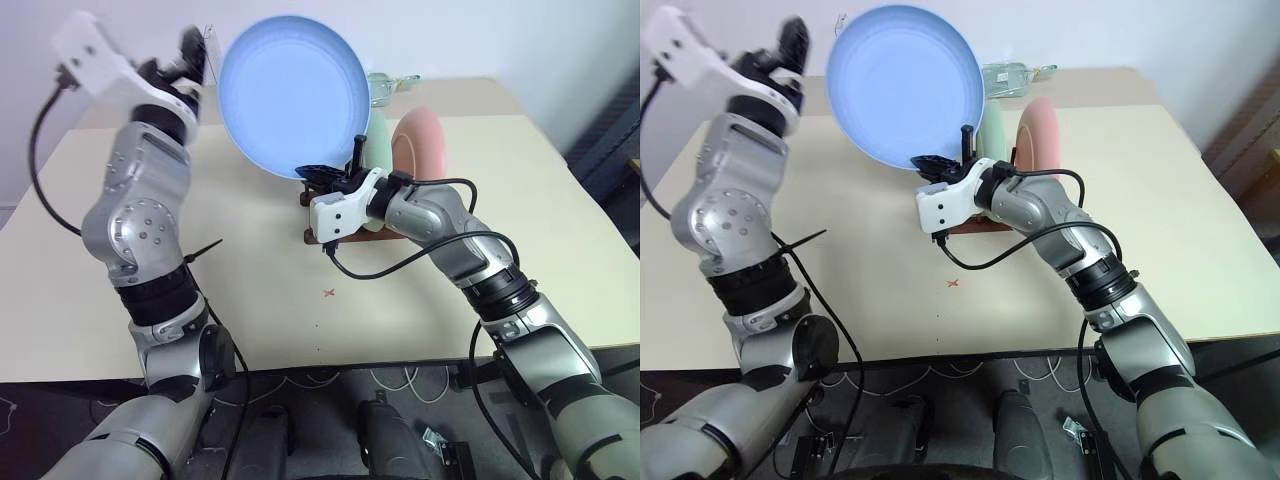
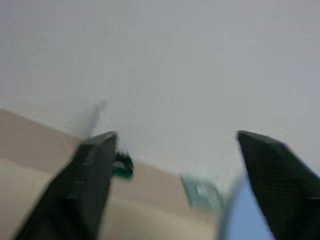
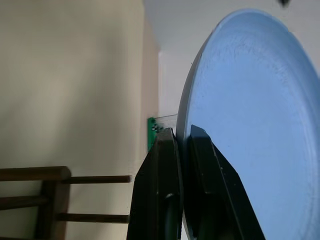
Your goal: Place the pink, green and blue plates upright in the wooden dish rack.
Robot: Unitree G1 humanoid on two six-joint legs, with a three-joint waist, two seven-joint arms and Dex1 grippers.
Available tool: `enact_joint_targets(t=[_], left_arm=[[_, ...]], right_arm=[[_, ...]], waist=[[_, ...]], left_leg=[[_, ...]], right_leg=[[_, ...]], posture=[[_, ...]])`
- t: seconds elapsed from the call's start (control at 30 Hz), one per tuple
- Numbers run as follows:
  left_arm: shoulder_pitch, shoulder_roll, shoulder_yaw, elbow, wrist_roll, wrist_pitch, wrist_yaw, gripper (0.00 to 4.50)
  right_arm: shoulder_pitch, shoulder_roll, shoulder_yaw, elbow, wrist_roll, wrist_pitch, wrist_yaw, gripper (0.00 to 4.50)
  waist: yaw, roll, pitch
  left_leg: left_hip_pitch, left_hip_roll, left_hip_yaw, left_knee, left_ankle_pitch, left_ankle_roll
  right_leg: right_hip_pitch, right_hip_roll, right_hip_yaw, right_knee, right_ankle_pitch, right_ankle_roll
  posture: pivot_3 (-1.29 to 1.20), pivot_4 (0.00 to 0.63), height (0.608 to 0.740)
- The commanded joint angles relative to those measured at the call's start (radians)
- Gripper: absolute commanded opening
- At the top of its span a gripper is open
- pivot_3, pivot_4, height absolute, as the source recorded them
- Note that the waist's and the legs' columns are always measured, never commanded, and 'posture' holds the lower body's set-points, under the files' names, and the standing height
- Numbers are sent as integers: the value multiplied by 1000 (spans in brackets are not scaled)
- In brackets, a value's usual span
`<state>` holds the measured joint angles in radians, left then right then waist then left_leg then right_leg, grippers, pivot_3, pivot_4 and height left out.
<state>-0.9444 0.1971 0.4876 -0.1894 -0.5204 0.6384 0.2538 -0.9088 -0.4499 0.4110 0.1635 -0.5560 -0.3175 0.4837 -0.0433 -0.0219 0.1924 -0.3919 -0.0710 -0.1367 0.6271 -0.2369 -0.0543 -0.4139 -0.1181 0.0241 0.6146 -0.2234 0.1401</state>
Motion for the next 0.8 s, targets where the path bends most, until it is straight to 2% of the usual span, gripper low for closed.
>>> enact_joint_targets(t=[0.03,0.13,0.23,0.37,0.6,0.8], left_arm=[[53,162,-3,80,155,-118,-27,3941],[172,284,-36,184,232,-200,-131,3941],[280,330,-67,241,228,-256,-274,3941],[493,384,-268,176,296,-384,-546,3941],[682,297,-355,55,216,-407,-709,3941],[736,291,-383,7,153,-371,-830,3941]], right_arm=[[-29,58,-88,-55,133,24,-6,0],[-9,156,-160,-146,377,173,71,0],[13,231,-223,-251,596,390,141,0],[41,339,-335,-420,932,763,98,0],[103,424,-446,-517,1164,1043,-73,0],[123,455,-536,-479,1290,1165,-197,0]], waist=[[-5,0,0],[-3,0,0],[4,0,0],[17,0,-1],[25,0,-1],[22,1,0]], left_leg=[[0,0,0,-1,0,0],[0,0,0,-2,0,0],[0,0,0,-1,0,0],[-1,0,-2,0,-2,3],[-1,1,-2,-6,-2,3],[-2,1,1,-7,-1,3]], right_leg=[[0,0,0,0,0,0],[-1,1,1,1,0,0],[-1,1,1,0,0,0],[1,0,0,0,1,-1],[-6,0,1,2,2,-4],[-9,0,1,4,2,-4]], posture=[[0,150,740],[0,150,740],[0,150,740],[0,150,740],[0,150,740],[0,150,740]])
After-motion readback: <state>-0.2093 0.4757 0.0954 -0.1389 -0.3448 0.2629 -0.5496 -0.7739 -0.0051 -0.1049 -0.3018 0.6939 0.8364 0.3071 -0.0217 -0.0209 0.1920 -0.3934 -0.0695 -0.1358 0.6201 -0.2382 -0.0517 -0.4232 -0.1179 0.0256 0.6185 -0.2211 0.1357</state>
